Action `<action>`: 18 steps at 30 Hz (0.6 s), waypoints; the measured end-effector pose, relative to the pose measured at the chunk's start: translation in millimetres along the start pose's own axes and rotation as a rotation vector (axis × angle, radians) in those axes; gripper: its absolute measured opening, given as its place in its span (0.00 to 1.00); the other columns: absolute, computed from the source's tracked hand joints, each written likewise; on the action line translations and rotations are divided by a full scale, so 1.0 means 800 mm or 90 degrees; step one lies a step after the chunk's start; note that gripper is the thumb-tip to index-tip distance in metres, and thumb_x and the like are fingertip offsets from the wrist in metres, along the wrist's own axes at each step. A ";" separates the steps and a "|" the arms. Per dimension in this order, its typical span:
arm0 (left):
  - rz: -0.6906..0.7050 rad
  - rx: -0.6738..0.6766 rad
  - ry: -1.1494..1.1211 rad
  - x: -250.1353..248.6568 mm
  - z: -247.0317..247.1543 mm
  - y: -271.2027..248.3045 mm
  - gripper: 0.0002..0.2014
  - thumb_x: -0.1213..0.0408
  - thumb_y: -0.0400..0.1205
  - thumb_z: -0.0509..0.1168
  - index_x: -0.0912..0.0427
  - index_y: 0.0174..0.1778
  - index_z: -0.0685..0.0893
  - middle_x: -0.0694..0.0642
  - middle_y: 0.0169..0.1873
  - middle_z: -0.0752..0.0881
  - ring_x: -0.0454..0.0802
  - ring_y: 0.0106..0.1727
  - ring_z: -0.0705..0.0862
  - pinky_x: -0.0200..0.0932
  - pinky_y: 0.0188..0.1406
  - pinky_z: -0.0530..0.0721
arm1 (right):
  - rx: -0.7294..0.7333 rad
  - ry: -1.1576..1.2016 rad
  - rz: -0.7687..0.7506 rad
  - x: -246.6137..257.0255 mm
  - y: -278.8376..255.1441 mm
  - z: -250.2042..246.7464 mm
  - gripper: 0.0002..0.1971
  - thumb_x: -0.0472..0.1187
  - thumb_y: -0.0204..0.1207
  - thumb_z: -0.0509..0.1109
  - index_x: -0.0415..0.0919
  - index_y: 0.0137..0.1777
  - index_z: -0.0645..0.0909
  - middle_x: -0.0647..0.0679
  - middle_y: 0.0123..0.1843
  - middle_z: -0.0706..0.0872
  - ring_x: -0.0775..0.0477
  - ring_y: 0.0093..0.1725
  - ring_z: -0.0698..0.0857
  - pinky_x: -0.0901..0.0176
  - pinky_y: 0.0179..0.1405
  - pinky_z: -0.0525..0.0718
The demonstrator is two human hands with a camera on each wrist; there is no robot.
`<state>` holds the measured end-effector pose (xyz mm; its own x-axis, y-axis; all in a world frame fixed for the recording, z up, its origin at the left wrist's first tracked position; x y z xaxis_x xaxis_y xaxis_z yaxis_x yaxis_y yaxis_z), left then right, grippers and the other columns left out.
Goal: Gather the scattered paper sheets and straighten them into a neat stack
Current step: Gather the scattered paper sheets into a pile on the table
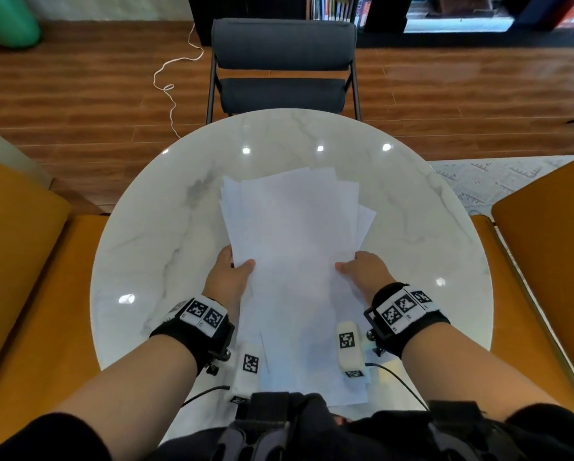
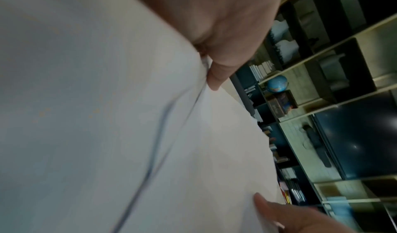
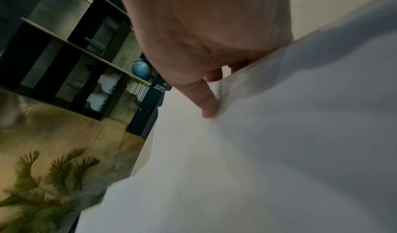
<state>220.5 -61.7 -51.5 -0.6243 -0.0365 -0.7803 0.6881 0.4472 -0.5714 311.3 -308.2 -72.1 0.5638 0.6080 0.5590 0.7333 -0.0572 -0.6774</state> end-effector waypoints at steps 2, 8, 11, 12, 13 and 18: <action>0.019 -0.009 0.087 -0.006 -0.001 -0.001 0.19 0.58 0.84 0.61 0.58 0.70 0.76 0.54 0.62 0.83 0.54 0.62 0.81 0.49 0.70 0.77 | -0.041 -0.061 -0.027 0.004 -0.002 -0.006 0.13 0.40 0.81 0.63 0.26 0.52 0.75 0.33 0.54 0.79 0.39 0.55 0.79 0.54 0.54 0.74; -0.048 0.003 0.021 0.024 -0.005 0.014 0.18 0.46 0.82 0.54 0.54 0.39 0.83 0.64 0.41 0.87 0.67 0.50 0.87 0.65 0.65 0.82 | -0.130 0.024 -0.044 -0.011 0.006 -0.024 0.12 0.33 0.81 0.59 0.37 0.36 0.64 0.46 0.33 0.68 0.44 0.40 0.70 0.57 0.39 0.68; -0.101 -0.019 0.001 0.035 -0.011 0.016 0.17 0.50 0.83 0.56 0.56 0.38 0.82 0.63 0.46 0.87 0.63 0.49 0.86 0.55 0.58 0.84 | -0.145 0.047 -0.020 -0.016 0.010 -0.033 0.19 0.27 0.82 0.54 0.41 0.31 0.56 0.48 0.32 0.62 0.48 0.30 0.62 0.59 0.38 0.68; -0.132 -0.023 0.005 0.037 -0.015 0.012 0.17 0.52 0.83 0.57 0.60 0.35 0.80 0.62 0.40 0.85 0.61 0.40 0.84 0.50 0.47 0.83 | -0.151 0.079 -0.010 -0.019 0.013 -0.037 0.18 0.26 0.82 0.53 0.41 0.31 0.57 0.48 0.32 0.61 0.46 0.30 0.61 0.61 0.35 0.67; -0.158 -0.018 0.021 0.040 -0.015 0.008 0.17 0.55 0.83 0.58 0.62 0.32 0.78 0.61 0.34 0.82 0.58 0.33 0.80 0.46 0.36 0.79 | -0.157 0.093 -0.004 -0.021 0.014 -0.041 0.16 0.28 0.82 0.53 0.41 0.33 0.59 0.48 0.33 0.63 0.43 0.33 0.62 0.62 0.34 0.67; -0.166 0.009 0.215 0.042 -0.016 0.004 0.11 0.67 0.80 0.58 0.67 0.32 0.76 0.67 0.43 0.84 0.52 0.39 0.79 0.43 0.40 0.78 | -0.201 0.040 -0.019 -0.023 0.013 -0.054 0.05 0.38 0.81 0.58 0.43 0.43 0.70 0.44 0.41 0.75 0.44 0.47 0.74 0.56 0.49 0.72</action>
<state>197.2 -50.1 -76.2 -0.8626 0.1485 -0.4836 0.4945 0.4490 -0.7442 325.3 -354.5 -68.8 0.5550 0.5634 0.6119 0.8263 -0.2887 -0.4837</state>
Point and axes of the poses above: each hand's wrist, its own y-axis towards the middle knuckle, its own z-axis out of the palm, x = y × z, the point moved 5 cm from there along y, towards the middle knuckle
